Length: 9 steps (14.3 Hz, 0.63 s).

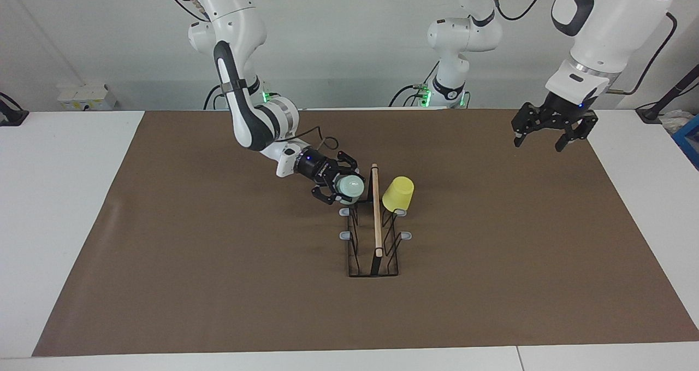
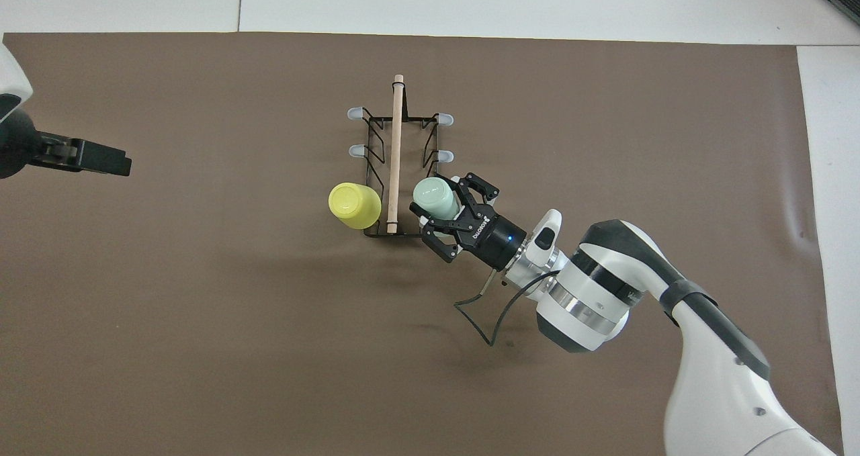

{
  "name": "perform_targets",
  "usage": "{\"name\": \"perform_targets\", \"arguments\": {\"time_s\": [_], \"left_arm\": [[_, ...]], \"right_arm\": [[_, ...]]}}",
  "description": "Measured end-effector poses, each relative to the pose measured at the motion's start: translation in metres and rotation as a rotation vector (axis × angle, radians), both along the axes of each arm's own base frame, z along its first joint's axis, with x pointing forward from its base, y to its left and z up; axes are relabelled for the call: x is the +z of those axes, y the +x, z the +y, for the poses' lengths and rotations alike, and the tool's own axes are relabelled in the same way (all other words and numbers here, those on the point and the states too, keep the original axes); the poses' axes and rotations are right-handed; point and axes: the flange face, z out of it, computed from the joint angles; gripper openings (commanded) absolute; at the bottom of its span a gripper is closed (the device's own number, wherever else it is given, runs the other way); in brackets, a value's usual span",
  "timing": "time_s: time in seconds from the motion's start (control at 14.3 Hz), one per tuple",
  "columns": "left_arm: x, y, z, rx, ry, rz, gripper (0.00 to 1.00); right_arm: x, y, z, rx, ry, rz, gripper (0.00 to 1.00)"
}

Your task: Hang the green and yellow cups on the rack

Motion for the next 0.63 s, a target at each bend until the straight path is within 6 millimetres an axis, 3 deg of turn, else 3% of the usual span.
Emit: {"name": "perform_targets", "arguments": {"time_s": [0.63], "left_arm": [[-0.004, -0.009, 0.013, -0.050, 0.050, 0.079, 1.00]], "right_arm": [[-0.015, -0.002, 0.000, 0.007, 0.007, -0.008, 0.00]]}}
